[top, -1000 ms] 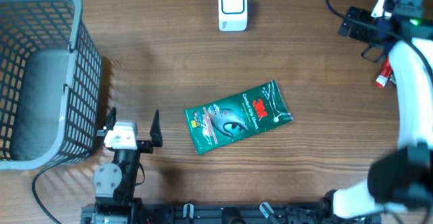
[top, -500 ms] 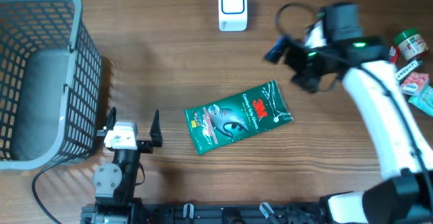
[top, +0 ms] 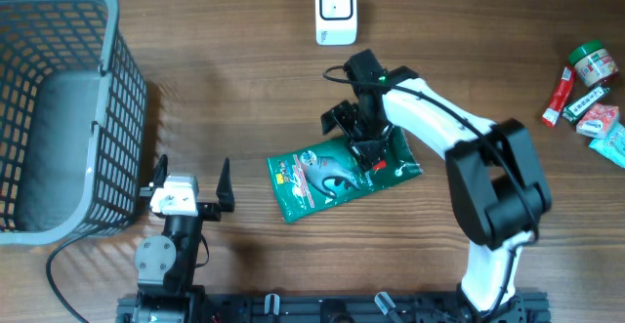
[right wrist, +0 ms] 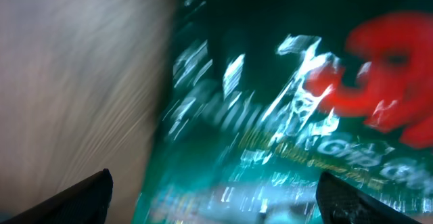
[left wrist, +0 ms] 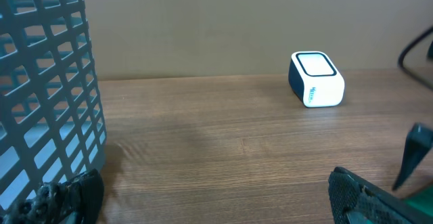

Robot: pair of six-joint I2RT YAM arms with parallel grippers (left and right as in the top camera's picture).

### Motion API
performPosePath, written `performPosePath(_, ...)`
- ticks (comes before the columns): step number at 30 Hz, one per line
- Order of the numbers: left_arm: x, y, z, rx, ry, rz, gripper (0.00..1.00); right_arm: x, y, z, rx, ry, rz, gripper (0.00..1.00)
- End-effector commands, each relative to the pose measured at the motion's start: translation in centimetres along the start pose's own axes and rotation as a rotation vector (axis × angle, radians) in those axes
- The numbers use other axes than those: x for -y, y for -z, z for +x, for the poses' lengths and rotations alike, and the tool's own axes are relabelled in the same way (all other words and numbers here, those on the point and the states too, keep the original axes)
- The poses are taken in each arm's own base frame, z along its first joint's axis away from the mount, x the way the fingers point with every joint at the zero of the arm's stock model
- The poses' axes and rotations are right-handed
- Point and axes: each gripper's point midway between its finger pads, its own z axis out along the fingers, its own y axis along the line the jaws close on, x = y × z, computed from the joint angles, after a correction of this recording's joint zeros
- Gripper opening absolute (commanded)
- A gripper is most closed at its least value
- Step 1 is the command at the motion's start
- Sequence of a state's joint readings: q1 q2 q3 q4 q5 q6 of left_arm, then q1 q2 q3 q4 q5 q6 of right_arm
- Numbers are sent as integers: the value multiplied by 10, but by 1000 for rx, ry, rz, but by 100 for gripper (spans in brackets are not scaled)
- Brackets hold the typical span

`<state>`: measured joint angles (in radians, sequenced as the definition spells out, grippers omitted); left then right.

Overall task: Scan the item barcode
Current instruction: 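Move the right gripper to the green gloves pack and grasp it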

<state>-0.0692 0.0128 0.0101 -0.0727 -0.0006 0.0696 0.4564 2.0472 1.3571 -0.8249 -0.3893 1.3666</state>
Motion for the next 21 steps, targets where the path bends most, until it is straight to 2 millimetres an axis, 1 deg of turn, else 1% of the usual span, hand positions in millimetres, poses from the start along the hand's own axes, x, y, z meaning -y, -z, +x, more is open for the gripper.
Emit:
performPosePath(1,2,0,1,1,6,11,100,11,-14,-20,94,-85,59,96)
performPosePath(4,2,0,1,1,6,11,100,15,-18,-25,156,-89,85,96)
performPosePath(5,2,0,1,1,6,11,100,17,-22,-24,173,-86,100,93)
performPosePath(7,2,0,1,1,6,11,100,21,-30,-19,187,-72,127,74)
performPosePath(9,2,0,1,1,6,11,100,28,-41,-13,190,-73,167,70)
performPosePath(11,2,0,1,1,6,11,100,37,-54,-8,189,-76,213,60)
performPosePath(12,2,0,1,1,6,11,100,43,-60,-7,194,-84,240,52)
performPosePath(13,2,0,1,1,6,11,100,46,-63,-10,209,-82,255,41)
performPosePath(14,2,0,1,1,6,11,100,50,-64,-14,226,-86,274,20)
performPosePath(15,2,0,1,1,6,11,100,51,-63,-18,236,-90,277,5)
performPosePath(18,2,0,1,1,6,11,100,40,-48,-25,235,-48,234,5)
performPosePath(19,2,0,1,1,6,11,100,32,-36,-27,236,-21,199,5)
performPosePath(21,2,0,1,1,6,11,100,10,-8,-28,249,64,102,4)
